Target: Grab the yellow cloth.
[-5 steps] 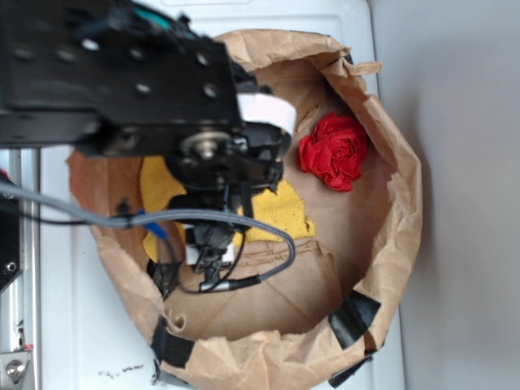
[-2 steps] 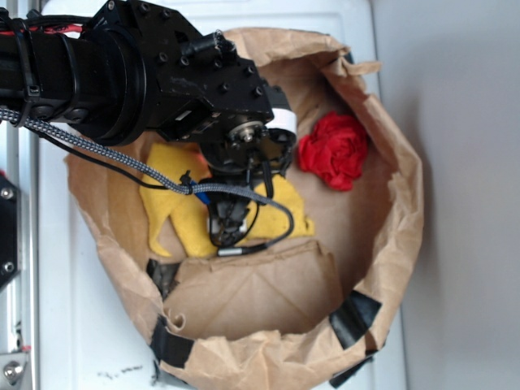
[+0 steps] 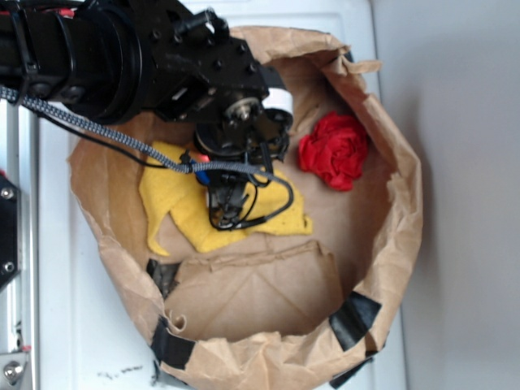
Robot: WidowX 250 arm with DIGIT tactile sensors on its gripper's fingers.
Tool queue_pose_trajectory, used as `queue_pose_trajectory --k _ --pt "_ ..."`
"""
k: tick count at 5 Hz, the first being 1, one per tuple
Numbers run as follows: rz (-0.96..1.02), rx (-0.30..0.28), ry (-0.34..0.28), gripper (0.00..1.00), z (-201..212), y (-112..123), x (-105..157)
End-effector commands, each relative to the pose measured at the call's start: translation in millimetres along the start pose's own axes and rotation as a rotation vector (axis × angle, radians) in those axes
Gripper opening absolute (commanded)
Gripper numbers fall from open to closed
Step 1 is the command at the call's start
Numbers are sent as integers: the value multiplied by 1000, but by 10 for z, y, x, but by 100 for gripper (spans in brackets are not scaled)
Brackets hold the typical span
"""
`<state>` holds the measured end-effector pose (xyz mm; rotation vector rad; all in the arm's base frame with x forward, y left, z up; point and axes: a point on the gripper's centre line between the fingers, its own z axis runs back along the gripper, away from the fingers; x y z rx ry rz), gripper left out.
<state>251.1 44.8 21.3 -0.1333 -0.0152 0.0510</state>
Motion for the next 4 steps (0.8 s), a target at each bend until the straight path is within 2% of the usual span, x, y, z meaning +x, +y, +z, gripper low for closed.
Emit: queue_pose_trajectory --k 1,2,3,4 --pt "-5 -58 -155 0 716 -139 -230" --pt "-3 -107 -230 0 1207 -218 -189" --pt "-2 -154 -278 0 1556 -241 -162" --pt "-2 -161 -321 0 1698 -264 -199"
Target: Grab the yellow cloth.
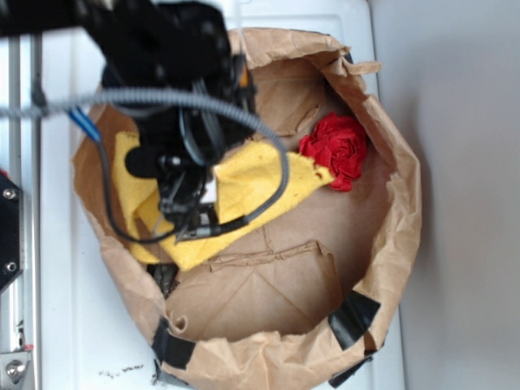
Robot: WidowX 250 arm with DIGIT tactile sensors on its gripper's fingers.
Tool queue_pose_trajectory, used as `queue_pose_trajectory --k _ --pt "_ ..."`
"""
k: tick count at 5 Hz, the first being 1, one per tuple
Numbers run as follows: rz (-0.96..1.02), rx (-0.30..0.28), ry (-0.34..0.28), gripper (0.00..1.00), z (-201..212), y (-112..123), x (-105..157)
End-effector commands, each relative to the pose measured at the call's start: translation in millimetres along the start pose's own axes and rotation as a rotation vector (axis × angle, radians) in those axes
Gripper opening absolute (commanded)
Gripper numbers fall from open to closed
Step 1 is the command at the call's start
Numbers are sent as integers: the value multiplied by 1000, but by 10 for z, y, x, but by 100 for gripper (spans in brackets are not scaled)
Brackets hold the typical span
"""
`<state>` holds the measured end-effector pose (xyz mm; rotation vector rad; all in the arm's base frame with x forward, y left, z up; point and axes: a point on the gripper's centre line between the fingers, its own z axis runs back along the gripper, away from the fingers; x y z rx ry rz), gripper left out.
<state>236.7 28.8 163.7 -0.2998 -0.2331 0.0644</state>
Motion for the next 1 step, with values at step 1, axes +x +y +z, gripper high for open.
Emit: queue_pose_trajectory --k 1 --pt "-80 59 -45 0 296 -14 91"
